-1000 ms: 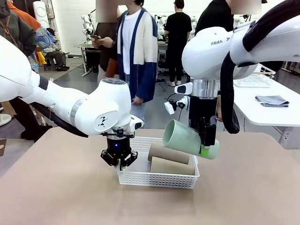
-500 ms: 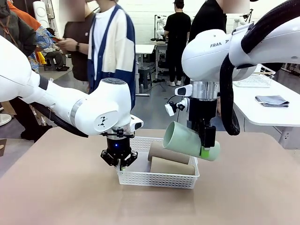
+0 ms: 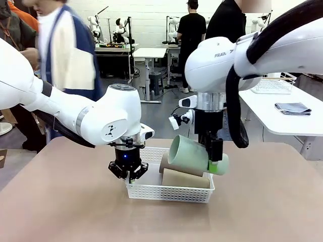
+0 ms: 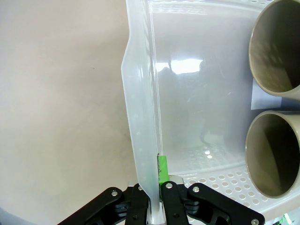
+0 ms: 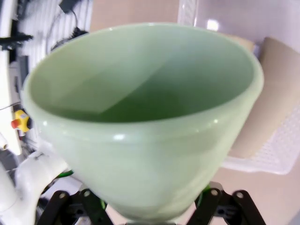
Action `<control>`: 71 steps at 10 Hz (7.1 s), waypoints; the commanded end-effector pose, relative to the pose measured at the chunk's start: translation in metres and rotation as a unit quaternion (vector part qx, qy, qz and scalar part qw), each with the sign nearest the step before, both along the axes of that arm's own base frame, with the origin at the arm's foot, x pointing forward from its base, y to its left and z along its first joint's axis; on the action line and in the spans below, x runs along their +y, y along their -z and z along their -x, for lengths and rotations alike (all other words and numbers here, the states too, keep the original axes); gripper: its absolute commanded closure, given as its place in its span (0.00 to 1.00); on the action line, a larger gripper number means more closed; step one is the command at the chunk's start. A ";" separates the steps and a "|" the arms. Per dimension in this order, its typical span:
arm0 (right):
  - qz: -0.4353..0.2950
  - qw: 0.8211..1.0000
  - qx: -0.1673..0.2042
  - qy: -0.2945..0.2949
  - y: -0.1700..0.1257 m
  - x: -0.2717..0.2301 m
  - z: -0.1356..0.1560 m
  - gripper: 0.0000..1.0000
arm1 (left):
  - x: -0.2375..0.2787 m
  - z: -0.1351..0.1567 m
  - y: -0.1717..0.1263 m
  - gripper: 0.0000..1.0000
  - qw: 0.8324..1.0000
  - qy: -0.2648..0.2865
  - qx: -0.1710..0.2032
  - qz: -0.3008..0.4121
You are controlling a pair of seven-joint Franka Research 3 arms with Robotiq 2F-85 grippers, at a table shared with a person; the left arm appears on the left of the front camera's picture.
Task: Clean and organize the cups into the basket.
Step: Pick up the Reusable plastic cup from the right side of the table and stack it inside the Organizing basket in the center of the table, then move the Organizing basket back to the left side of the table.
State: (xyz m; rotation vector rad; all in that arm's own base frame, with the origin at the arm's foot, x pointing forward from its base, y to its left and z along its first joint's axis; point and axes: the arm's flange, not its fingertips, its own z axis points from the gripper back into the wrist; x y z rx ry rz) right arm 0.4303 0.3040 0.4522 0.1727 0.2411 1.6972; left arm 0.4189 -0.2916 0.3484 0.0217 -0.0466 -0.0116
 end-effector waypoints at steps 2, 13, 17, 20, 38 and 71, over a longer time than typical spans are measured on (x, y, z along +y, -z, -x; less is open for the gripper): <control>0.040 0.999 -0.015 0.028 0.017 0.023 -0.033 0.19 | -0.001 0.002 0.002 1.00 1.000 0.000 0.001 -0.002; 0.024 0.995 -0.081 0.060 0.063 0.022 -0.055 0.19 | -0.001 0.002 0.002 1.00 1.000 0.000 0.001 -0.002; 0.020 0.994 -0.084 0.069 0.068 0.014 -0.058 0.19 | -0.001 0.002 0.002 1.00 1.000 0.000 0.001 -0.002; 0.007 0.994 -0.077 0.078 0.075 0.006 -0.062 0.19 | -0.001 0.002 0.002 1.00 1.000 0.000 0.001 -0.002; -0.338 0.875 -0.116 0.326 0.025 -0.283 -0.031 0.00 | -0.001 0.002 0.002 1.00 1.000 0.000 0.001 -0.002; -0.453 0.620 0.169 0.618 0.053 -0.527 0.140 0.00 | -0.001 0.002 0.002 1.00 1.000 0.000 0.001 -0.002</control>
